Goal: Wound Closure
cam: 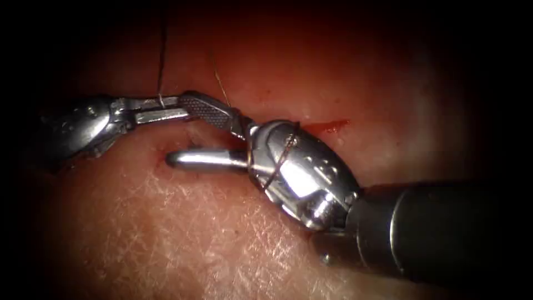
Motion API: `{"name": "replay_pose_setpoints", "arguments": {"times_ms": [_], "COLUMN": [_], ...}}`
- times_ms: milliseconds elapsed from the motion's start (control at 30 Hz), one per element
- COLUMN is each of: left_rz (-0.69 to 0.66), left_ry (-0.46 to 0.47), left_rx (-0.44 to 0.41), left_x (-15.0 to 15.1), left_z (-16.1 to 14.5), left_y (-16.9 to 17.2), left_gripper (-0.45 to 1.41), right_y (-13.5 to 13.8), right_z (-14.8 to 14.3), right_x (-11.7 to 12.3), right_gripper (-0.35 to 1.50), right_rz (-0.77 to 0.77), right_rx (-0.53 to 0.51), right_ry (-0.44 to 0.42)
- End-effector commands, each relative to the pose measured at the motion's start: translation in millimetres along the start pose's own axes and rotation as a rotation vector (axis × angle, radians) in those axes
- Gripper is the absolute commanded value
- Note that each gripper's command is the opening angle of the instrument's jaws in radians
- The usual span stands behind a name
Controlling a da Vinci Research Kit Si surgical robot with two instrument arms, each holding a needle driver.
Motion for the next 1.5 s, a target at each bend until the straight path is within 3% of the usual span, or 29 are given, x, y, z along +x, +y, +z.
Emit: {"name": "replay_pose_setpoints", "arguments": {"times_ms": [33, 267, 333, 900, 1200, 1267, 1500], "left_rz": [0.000, 0.006, 0.006, 0.010, 0.009, 0.006, 0.003], "left_ry": [-0.001, -0.005, -0.003, -0.001, 0.000, 0.001, 0.002], "left_rx": [-0.001, 0.010, 0.006, -0.007, -0.006, -0.007, -0.006], "left_x": [-0.8, -0.8, -0.6, -0.2, -0.2, -0.1, -0.2], "left_z": [0.5, 1.1, 1.3, 4.7, 5.3, 5.4, 5.2], "left_y": [0.3, 2.3, 2.9, 5.4, 5.0, 4.4, 2.9], "left_gripper": [-0.45, -0.45, -0.45, -0.45, -0.45, -0.45, -0.45], "right_y": [0.4, 1.7, 1.8, 1.9, 2.3, 2.9, 4.4], "right_z": [-0.1, -1.2, -1.2, 0.4, 0.5, 0.8, 1.4], "right_x": [-0.8, -0.4, -0.4, -1.1, -1.9, -2.2, -3.2], "right_gripper": [0.49, 0.49, 0.49, 0.47, 0.47, 0.49, 0.56], "right_rz": [-0.001, 0.004, -0.006, -0.011, -0.017, -0.007, 0.008], "right_rx": [-0.023, -0.131, -0.172, -0.422, -0.575, -0.628, -0.673], "right_ry": [0.009, 0.017, -0.031, -0.178, -0.291, -0.356, -0.407]}}
